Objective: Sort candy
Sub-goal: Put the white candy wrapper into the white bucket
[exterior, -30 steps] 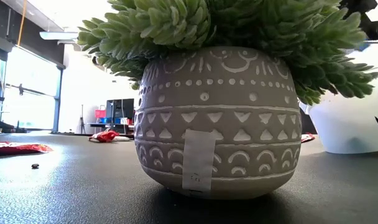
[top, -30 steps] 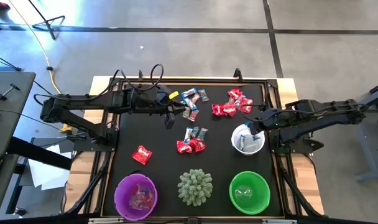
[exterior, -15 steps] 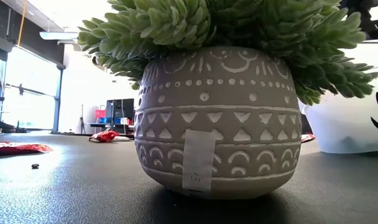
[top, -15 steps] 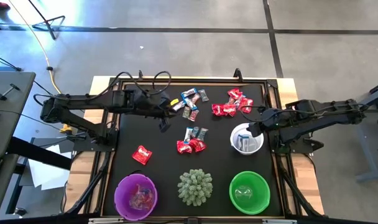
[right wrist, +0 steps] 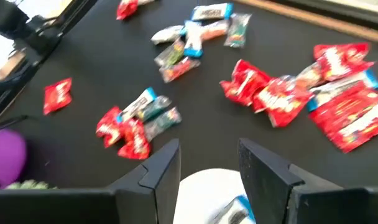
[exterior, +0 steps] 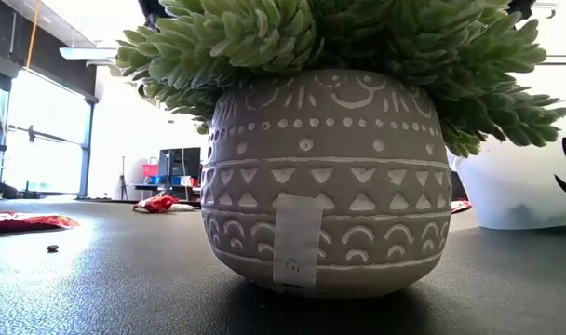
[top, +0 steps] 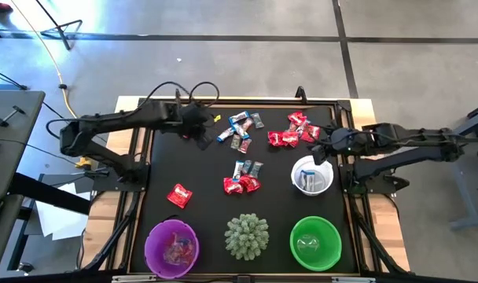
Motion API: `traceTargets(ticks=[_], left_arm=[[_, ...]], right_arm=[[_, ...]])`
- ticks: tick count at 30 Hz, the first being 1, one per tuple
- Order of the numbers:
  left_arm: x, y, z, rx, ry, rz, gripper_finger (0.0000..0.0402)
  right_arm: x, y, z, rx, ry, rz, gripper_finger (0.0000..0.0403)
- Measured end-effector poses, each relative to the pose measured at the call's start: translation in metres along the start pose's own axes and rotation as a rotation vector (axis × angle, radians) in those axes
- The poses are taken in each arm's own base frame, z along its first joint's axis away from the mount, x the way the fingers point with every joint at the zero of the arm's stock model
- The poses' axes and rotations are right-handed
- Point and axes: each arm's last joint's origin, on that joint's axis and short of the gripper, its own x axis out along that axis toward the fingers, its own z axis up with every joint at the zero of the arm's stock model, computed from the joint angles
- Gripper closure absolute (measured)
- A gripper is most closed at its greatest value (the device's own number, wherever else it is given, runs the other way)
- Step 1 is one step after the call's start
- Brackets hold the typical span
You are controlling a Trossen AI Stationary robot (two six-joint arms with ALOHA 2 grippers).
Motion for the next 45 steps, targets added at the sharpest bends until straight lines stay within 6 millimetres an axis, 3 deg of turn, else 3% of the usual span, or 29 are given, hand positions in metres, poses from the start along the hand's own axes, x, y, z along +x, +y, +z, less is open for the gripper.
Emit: traceTargets(ticks=[7,12,19,28,32,39,45], left_arm=[[0.04,0.02,0.006,-0.066,0.175,0.114,0.0321],[0.056,0.024,0.003,0.026,0.283,0.104,0.0321],[0.06,0.032,0.006,0.186,0.3,0.083,0.0321],[0.072,0.087,0.018,0.022,0.295,0.05,0.0321],[0.073,0.095,0.02,0.006,0.283,-0.09,0.0321],[0.076,0.101,0.034,0.106,0.127,-0.087,0.0321],[0.078,0.121,0.04,0.021,0.064,-0.069,0.0321]], right_arm=[[0.004,-0.008,0.013,-0.019,-0.053,-0.044,0.0249],[0.007,-0.011,0.022,-0.005,-0.08,-0.032,0.0249],[0.008,-0.014,0.041,0.041,-0.209,-0.002,0.0249],[0.005,-0.017,0.065,0.146,-0.391,0.037,0.0249],[0.004,-0.018,0.071,0.164,-0.429,0.066,0.0249],[0.003,-0.022,0.075,0.186,-0.461,0.057,0.0249],[0.003,-0.024,0.077,0.193,-0.466,0.047,0.0249]])
